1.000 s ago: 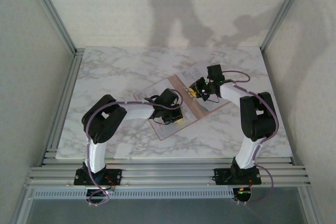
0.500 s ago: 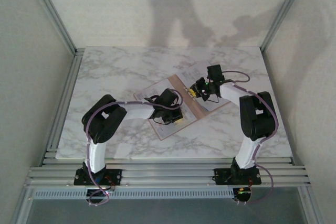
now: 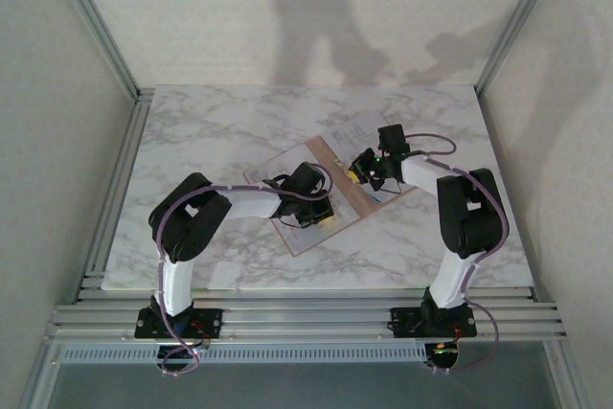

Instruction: Put the files into the folder

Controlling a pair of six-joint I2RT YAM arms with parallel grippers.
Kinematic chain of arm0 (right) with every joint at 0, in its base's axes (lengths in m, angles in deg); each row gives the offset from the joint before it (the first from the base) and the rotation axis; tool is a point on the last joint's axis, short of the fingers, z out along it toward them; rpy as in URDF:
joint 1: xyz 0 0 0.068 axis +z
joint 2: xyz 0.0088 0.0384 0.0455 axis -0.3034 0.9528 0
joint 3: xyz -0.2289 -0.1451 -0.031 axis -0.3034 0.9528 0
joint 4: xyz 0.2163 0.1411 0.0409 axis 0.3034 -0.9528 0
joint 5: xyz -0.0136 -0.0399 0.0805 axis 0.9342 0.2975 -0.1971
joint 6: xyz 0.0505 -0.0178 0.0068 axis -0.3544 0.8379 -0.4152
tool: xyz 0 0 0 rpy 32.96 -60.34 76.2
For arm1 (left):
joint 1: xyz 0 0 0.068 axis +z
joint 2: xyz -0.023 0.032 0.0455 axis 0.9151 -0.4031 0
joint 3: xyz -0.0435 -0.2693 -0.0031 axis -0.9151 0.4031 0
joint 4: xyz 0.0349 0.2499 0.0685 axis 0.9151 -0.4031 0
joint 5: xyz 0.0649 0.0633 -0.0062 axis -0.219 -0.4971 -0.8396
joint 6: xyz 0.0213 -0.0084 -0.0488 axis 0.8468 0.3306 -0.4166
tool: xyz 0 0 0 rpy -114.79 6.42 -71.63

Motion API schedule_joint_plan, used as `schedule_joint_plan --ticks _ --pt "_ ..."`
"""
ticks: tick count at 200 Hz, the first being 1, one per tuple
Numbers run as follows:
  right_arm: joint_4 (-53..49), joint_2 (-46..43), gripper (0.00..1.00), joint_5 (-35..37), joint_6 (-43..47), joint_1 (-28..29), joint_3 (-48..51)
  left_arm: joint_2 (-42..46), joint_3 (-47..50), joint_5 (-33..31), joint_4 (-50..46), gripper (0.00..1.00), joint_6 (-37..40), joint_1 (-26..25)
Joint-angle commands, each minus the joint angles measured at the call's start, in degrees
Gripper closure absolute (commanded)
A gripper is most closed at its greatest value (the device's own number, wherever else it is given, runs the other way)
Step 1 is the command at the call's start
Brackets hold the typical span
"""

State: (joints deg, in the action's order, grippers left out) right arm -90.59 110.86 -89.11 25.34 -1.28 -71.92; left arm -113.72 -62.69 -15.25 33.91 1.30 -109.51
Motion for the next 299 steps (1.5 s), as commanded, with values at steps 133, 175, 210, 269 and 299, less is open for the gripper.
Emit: schedule_joint_plan --ticks 133,175,210,269,299 --pt "-4.23 5.16 1.00 12.29 1.42 -1.30 5.76 0.38 5.30 -2.36 -4.50 1.00 -1.34 1.14" --pt "-6.89 6.61 1.00 14.28 0.90 -1.28 4.04 0.60 5.58 -2.46 -4.63 1.00 -1.16 1.40" --pt "-9.42 7.73 1.00 15.70 0.73 -1.30 2.27 0.64 5.76 -2.38 -4.69 1.00 -1.07 1.55" --pt "-11.85 9.47 1.00 17.15 0.42 -1.31 0.30 0.73 5.98 -2.34 -4.69 1.00 -0.91 1.91" --pt "-12.35 10.40 1.00 17.11 0.24 -1.30 -0.51 0.82 6.11 -2.34 -4.74 1.00 -0.88 1.98"
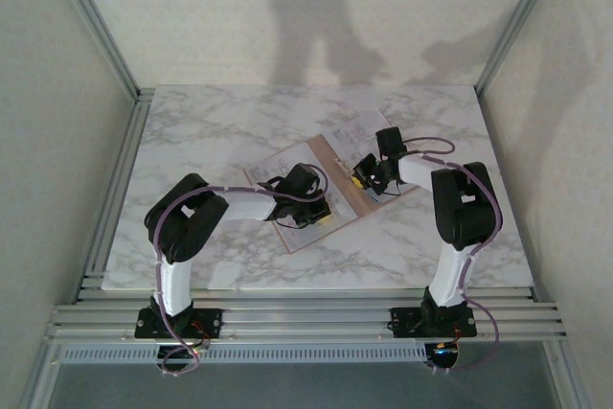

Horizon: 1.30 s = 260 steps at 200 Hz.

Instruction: Put the files into the folder

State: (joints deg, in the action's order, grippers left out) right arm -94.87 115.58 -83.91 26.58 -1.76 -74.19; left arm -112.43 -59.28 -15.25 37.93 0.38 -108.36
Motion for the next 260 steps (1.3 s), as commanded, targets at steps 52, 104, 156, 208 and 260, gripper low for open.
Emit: schedule_joint_plan --ticks 52,104,156,208,260 --pt "-9.00 6.55 1.00 11.76 -1.38 0.25 1.37 -0.55 2.66 -2.33 -8.64 1.00 0.09 0.90" --pt "-13.12 8.49 1.00 13.08 -2.10 2.61 -0.49 -0.73 2.24 -2.18 -8.48 1.00 0.12 0.92" --pt "-20.16 11.17 1.00 15.63 -2.72 3.49 -2.75 -0.25 2.70 -2.36 -8.47 1.00 0.04 0.92" --pt "-20.27 11.28 1.00 14.09 -2.38 4.72 -4.32 -0.21 2.71 -2.48 -8.48 1.00 0.15 1.03" --pt "-22.21 4.74 0.86 12.24 1.39 7.36 -11.60 0.18 2.17 -4.06 -10.91 1.00 1.60 1.40"
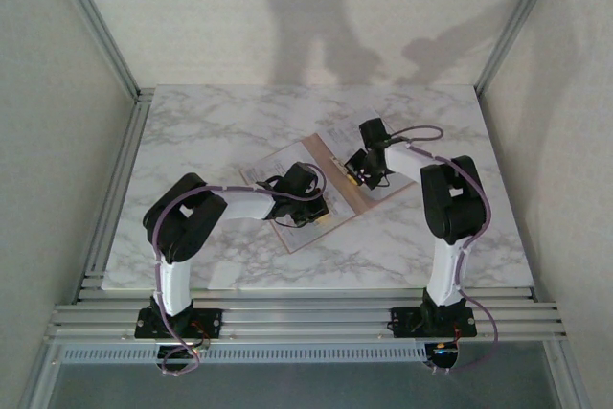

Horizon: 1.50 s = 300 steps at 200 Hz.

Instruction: Put the files into the folder

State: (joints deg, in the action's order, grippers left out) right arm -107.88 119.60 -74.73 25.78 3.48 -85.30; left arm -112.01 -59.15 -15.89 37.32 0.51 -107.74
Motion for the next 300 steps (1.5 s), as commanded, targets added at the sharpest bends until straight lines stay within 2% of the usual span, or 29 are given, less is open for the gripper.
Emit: schedule_joint_plan --ticks 1,15,26,36,61,92,154,200,207,228,246,268,300 --pt "-9.20 0.53 0.84 2.95 2.30 2.13 -0.58 -0.21 2.04 -3.49 -10.31 1.00 1.54 0.76" --pt "-8.61 -2.24 0.64 1.43 3.21 2.57 -2.24 0.30 2.12 -4.17 -11.35 1.00 2.09 1.24" --pt "-8.50 -4.45 0.53 0.52 3.85 2.79 -3.33 0.68 2.29 -4.73 -12.01 1.00 2.58 1.55" --pt "-8.33 -6.29 0.49 -0.33 4.47 2.82 -3.99 1.11 2.31 -5.37 -12.96 1.00 3.31 1.85" --pt "-8.37 -10.00 0.46 -1.00 6.49 2.71 -3.78 2.64 2.64 -7.04 -15.18 1.00 5.17 2.84" --pt "-5.83 -13.04 0.49 -2.13 9.08 2.50 0.85 5.03 3.20 -9.29 -18.88 1.00 8.31 4.10" --pt "-0.78 -13.19 0.74 -9.67 12.53 4.50 8.65 9.65 6.79 -10.67 -20.96 1.00 11.70 9.47" --pt "0.58 -11.77 0.84 -12.07 12.54 8.90 10.30 11.96 5.99 -10.76 -21.51 1.00 11.03 10.85" --pt "0.82 -11.17 0.85 -12.37 12.28 9.28 10.40 12.62 5.51 -10.61 -21.79 0.95 10.74 10.84" --pt "1.66 -9.95 0.88 -12.54 11.46 9.71 11.24 15.30 3.84 -11.02 -23.10 0.73 10.02 11.08" --pt "2.26 -9.01 0.88 -12.75 11.74 9.72 11.57 18.27 3.83 -11.20 -24.02 0.62 9.50 12.55" --pt "2.15 -6.77 0.88 -14.30 12.61 10.13 10.84 22.14 6.37 -10.86 -24.47 0.52 9.91 16.69" --pt "1.53 -4.79 0.89 -14.56 12.85 10.64 10.31 24.93 10.74 -8.64 -25.16 0.47 13.35 24.95"
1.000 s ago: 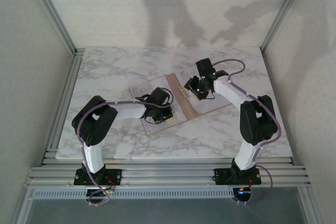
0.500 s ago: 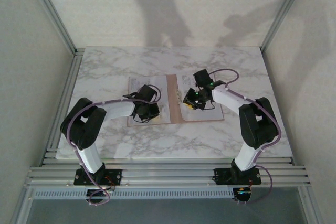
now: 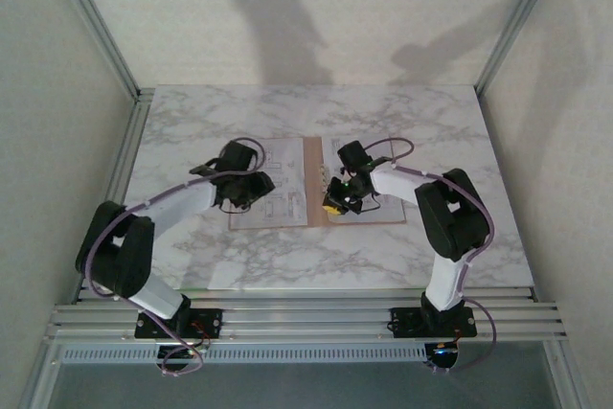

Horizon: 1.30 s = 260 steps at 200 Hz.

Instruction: Put the files into the folder

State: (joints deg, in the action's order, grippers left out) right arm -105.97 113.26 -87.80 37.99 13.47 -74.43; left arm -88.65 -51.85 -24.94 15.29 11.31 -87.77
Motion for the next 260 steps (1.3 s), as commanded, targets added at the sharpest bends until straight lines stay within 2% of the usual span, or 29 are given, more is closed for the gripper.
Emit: schedule_joint_plan --ticks 1,32,63,95,181,242,260 --pt "-0.37 1.61 0.89 -1.45 0.59 0.62 -0.46 1.62 3.57 0.49 -3.18 0.47 2.66 5.17" --pt "-0.58 2.79 0.89 -0.96 0.49 0.76 0.58 2.38 6.12 3.30 -2.02 0.44 6.41 11.51" --pt "-3.85 4.58 0.90 1.34 1.18 0.72 1.13 1.46 6.98 6.40 0.29 0.41 9.75 14.04" --pt "-5.85 5.23 0.90 3.13 2.02 0.69 1.50 -0.46 7.06 8.16 2.04 0.42 12.09 14.08" --pt "-7.65 6.60 0.92 3.90 2.43 0.75 0.72 -9.14 -1.23 1.03 -0.79 0.42 21.82 13.92" --pt "-7.48 7.21 0.92 3.43 2.19 0.77 0.26 -13.59 -1.92 1.62 0.60 0.40 26.30 12.07" --pt "-7.50 7.60 0.92 3.33 2.23 0.74 0.07 -14.06 -1.84 3.79 1.94 0.40 26.23 11.11"
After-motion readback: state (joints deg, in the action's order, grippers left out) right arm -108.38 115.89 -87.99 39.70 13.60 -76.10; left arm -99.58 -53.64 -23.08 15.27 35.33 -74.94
